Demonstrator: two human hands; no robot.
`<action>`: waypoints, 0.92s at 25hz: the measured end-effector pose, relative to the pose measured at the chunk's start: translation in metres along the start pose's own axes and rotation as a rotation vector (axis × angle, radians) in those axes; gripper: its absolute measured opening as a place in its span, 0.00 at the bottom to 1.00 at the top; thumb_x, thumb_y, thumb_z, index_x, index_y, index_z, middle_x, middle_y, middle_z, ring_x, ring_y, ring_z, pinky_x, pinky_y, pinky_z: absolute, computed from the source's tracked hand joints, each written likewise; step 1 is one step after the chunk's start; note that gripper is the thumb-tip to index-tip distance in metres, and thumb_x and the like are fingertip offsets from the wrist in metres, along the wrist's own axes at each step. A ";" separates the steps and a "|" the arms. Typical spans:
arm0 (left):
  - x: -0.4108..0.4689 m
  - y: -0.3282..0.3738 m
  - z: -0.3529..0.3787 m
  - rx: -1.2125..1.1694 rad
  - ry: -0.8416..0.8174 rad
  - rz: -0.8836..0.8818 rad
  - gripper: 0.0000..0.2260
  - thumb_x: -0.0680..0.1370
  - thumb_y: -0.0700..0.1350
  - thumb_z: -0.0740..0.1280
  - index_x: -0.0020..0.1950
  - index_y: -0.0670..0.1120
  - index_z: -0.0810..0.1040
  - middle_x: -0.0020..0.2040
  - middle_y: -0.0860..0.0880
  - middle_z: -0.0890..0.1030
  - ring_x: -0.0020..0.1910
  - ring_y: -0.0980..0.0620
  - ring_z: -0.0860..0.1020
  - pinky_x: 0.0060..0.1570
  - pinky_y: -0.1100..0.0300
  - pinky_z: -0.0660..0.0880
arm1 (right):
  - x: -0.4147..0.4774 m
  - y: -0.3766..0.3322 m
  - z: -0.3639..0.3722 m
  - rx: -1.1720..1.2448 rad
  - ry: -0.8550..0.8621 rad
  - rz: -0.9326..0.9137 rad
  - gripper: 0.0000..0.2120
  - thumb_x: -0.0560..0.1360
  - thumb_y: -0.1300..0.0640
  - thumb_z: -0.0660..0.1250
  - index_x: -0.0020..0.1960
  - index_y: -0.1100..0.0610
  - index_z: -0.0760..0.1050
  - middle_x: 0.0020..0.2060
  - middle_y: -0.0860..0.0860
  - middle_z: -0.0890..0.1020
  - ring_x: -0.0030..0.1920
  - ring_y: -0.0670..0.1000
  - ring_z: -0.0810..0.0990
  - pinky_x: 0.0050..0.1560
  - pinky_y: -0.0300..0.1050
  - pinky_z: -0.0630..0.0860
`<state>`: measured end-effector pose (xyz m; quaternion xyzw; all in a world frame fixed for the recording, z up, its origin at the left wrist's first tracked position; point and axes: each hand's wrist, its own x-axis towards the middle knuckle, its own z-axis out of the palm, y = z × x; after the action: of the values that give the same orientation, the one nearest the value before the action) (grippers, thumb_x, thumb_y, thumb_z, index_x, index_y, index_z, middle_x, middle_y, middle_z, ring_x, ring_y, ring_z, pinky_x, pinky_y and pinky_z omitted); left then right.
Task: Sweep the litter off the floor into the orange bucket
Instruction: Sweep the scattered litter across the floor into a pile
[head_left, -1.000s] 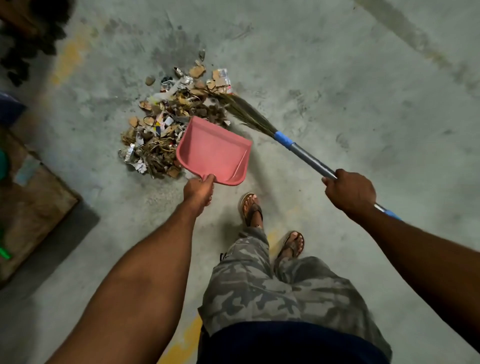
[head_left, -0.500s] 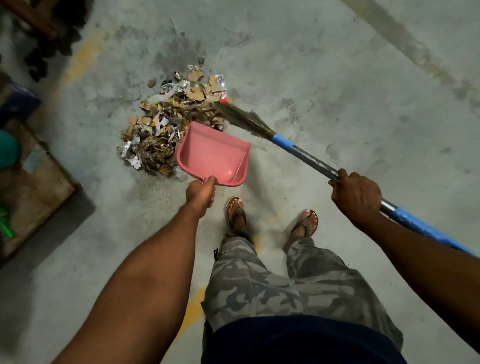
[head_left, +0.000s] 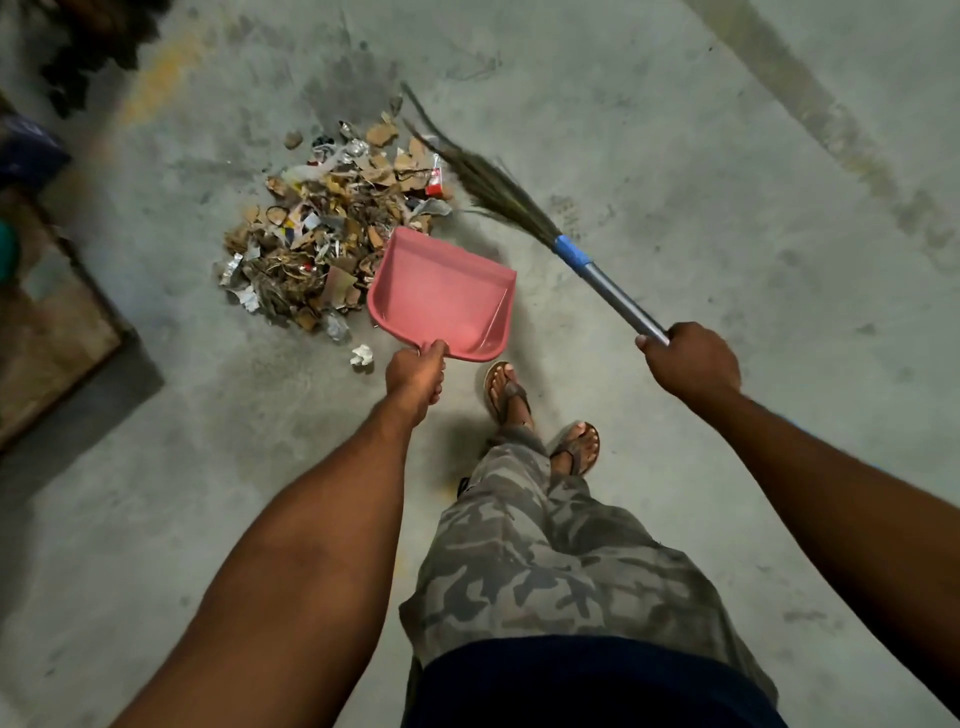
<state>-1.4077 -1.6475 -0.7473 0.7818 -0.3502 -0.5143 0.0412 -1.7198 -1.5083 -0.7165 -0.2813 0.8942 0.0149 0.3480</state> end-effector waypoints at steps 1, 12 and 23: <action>0.002 0.005 0.008 0.002 -0.011 0.013 0.14 0.77 0.50 0.70 0.36 0.44 0.77 0.24 0.50 0.74 0.20 0.53 0.68 0.21 0.65 0.63 | 0.006 0.009 0.001 0.080 -0.041 0.045 0.21 0.77 0.38 0.66 0.43 0.57 0.77 0.38 0.56 0.80 0.43 0.62 0.81 0.39 0.47 0.71; 0.084 0.053 0.096 0.071 -0.161 0.077 0.14 0.77 0.52 0.71 0.38 0.43 0.80 0.26 0.49 0.76 0.22 0.52 0.70 0.23 0.62 0.65 | 0.110 0.060 0.027 0.383 -0.005 0.312 0.14 0.77 0.44 0.62 0.52 0.53 0.79 0.41 0.59 0.84 0.40 0.63 0.84 0.43 0.60 0.84; 0.117 0.099 0.091 0.156 -0.125 0.051 0.14 0.77 0.51 0.71 0.37 0.42 0.79 0.26 0.48 0.75 0.23 0.50 0.70 0.24 0.62 0.66 | 0.188 -0.084 -0.017 0.240 -0.147 -0.061 0.17 0.79 0.42 0.62 0.66 0.43 0.79 0.44 0.50 0.83 0.46 0.57 0.82 0.49 0.53 0.81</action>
<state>-1.5074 -1.7640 -0.8384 0.7397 -0.4110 -0.5320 -0.0288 -1.7998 -1.6755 -0.8083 -0.2627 0.8527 -0.0824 0.4439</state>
